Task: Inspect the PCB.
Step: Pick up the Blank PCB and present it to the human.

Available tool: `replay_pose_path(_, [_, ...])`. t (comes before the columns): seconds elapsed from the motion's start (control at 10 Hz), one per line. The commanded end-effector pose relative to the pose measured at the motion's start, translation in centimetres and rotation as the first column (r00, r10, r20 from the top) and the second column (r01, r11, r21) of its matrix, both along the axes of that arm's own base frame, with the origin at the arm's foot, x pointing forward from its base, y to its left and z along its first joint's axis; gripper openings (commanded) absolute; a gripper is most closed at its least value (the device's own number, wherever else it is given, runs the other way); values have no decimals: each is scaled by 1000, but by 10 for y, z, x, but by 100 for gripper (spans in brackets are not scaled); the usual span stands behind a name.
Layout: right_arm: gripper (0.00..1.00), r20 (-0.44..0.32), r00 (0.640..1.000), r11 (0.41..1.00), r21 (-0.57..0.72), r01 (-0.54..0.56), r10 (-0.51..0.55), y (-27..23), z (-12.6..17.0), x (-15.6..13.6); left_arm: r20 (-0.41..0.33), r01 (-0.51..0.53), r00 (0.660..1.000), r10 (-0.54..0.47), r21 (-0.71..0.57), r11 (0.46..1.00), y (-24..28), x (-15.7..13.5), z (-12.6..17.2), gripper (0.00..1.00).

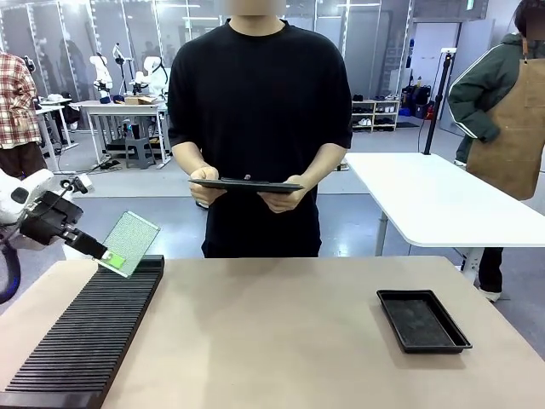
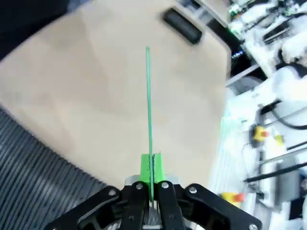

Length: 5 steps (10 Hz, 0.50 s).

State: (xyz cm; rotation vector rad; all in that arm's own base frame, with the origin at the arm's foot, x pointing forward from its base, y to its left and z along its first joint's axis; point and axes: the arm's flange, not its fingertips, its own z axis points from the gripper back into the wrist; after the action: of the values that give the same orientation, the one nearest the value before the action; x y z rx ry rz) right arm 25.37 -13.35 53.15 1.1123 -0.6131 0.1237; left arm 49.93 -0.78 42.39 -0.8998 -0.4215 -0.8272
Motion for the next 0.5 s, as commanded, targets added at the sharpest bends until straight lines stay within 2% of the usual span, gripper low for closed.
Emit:
replay_pose_path(0.0, [100, 24, 1000, 1000, 1, -8, 8, -1, 1, 1, -293, -45, 956, -26, -235, 971, -2, 33, -15, 3])
replay_pose_path(0.2, [100, 24, 1000, 1000, 1, -8, 8, -1, 1, 1, -440, -91, 897, -49, -291, 952, -12, 53, -32, 3])
replay_pose_path(0.3, [100, 24, 1000, 1000, 1, -8, 8, -1, 1, 1, -493, -144, 869, -30, -311, 939, -17, 63, -41, 3])
replay_pose_path(0.4, [100, 24, 1000, 1000, 1, -8, 8, -1, 1, 1, -512, -186, 859, -1, -312, 932, -18, 71, -51, 3])
